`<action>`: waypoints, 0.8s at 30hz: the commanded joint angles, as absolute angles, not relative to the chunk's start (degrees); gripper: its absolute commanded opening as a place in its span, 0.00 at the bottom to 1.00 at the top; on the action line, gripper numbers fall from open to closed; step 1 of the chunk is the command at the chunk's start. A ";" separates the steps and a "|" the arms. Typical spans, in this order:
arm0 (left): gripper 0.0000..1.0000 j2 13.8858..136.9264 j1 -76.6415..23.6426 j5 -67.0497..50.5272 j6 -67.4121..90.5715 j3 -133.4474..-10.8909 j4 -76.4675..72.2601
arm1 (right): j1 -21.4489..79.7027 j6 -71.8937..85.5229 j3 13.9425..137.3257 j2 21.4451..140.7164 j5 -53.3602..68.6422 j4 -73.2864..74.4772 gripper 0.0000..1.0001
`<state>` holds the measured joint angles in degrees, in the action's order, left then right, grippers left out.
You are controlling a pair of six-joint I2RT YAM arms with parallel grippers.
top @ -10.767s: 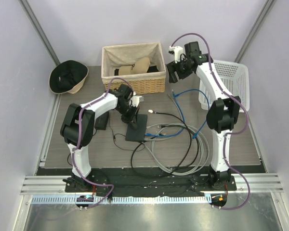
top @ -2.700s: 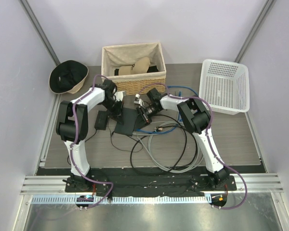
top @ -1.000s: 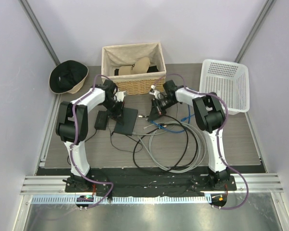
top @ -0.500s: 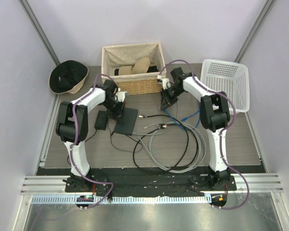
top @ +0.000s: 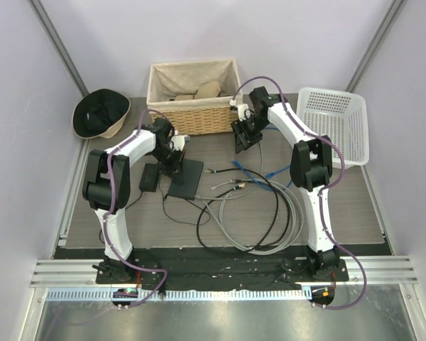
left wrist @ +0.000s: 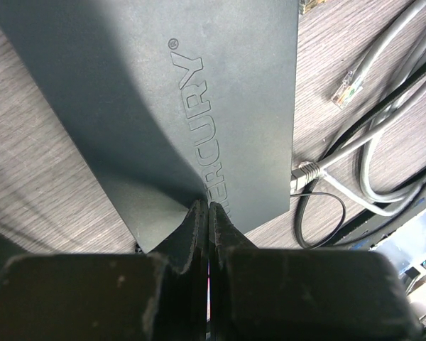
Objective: Pull the plug from the switch port
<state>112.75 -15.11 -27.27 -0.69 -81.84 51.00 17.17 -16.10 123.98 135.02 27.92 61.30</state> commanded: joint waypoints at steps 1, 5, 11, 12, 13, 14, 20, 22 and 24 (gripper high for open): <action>0.00 110.30 -15.47 -27.60 -1.49 -81.04 50.63 | 17.22 -13.19 122.46 127.03 31.10 49.83 0.57; 0.00 110.48 -15.47 -27.42 -1.76 -80.95 50.80 | 18.19 -12.57 111.73 119.98 36.30 50.10 0.58; 0.00 110.30 -15.47 -27.33 -1.93 -81.30 51.68 | 18.72 -13.18 97.75 114.01 35.51 49.66 0.59; 0.00 110.13 -15.47 -27.42 -2.02 -81.12 51.68 | 18.72 -13.62 96.69 113.12 35.77 49.83 0.59; 0.00 109.78 -15.47 -27.68 -2.02 -80.95 51.77 | 18.81 -13.80 94.94 112.33 36.90 49.83 0.58; 0.00 108.91 -15.38 -28.03 -2.11 -80.77 52.03 | 19.07 -13.80 94.14 111.54 37.26 49.75 0.59; 0.00 104.07 -14.60 -29.69 -3.25 -84.10 60.43 | 23.98 -11.79 88.16 104.51 37.18 48.00 0.59; 0.00 102.31 -14.15 -29.71 -4.47 -84.81 62.92 | 25.22 -10.03 86.05 102.14 36.39 46.50 0.59; 0.00 101.69 -14.15 -28.48 -5.71 -84.38 64.95 | 25.84 -7.30 84.82 101.78 35.07 44.04 0.59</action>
